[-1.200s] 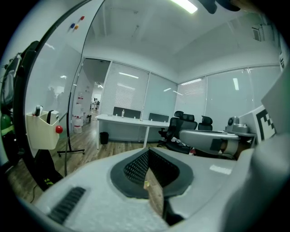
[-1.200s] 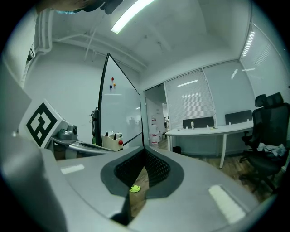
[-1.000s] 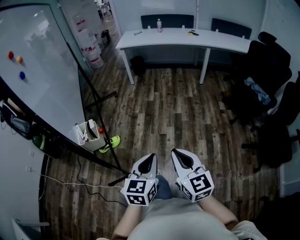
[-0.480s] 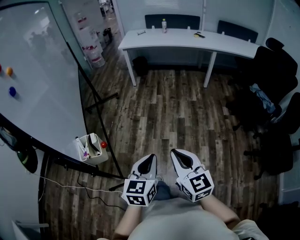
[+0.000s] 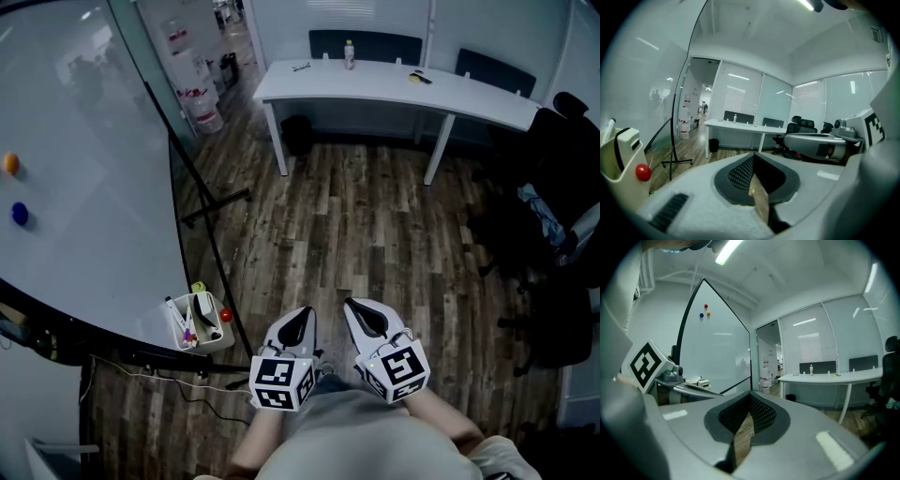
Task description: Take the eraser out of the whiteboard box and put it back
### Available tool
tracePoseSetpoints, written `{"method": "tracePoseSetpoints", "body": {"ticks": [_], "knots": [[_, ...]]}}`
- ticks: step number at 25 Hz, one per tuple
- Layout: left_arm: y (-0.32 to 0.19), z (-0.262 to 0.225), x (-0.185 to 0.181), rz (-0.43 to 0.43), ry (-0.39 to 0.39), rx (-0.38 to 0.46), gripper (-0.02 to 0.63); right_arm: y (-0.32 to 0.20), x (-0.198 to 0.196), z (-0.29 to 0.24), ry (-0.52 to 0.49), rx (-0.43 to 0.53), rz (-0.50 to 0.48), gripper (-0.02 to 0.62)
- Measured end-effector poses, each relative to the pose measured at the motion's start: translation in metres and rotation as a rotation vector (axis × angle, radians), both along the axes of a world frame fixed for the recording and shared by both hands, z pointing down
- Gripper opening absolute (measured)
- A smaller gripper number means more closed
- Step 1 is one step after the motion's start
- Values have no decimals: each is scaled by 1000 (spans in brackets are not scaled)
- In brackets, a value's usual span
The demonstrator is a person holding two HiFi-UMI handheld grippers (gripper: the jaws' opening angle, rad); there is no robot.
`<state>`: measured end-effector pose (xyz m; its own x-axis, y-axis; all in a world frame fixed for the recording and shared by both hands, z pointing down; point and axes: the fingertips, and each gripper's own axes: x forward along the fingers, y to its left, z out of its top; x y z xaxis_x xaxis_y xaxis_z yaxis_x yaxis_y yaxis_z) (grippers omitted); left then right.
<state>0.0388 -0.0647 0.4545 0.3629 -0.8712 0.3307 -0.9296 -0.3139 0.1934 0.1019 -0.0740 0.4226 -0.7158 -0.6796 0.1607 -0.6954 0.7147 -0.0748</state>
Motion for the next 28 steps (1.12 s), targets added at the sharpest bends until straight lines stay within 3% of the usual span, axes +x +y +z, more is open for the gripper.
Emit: {"method": "tracePoseSetpoints", "body": {"ticks": [14,28], "knots": [[-48,0,-49,-48,-1,5,3,-57,-61,-7,-23,21,-88,5],[-65,3,-74,-73,-4,-1,3,-82,-101,-13,-64,32,-154,5]]}}
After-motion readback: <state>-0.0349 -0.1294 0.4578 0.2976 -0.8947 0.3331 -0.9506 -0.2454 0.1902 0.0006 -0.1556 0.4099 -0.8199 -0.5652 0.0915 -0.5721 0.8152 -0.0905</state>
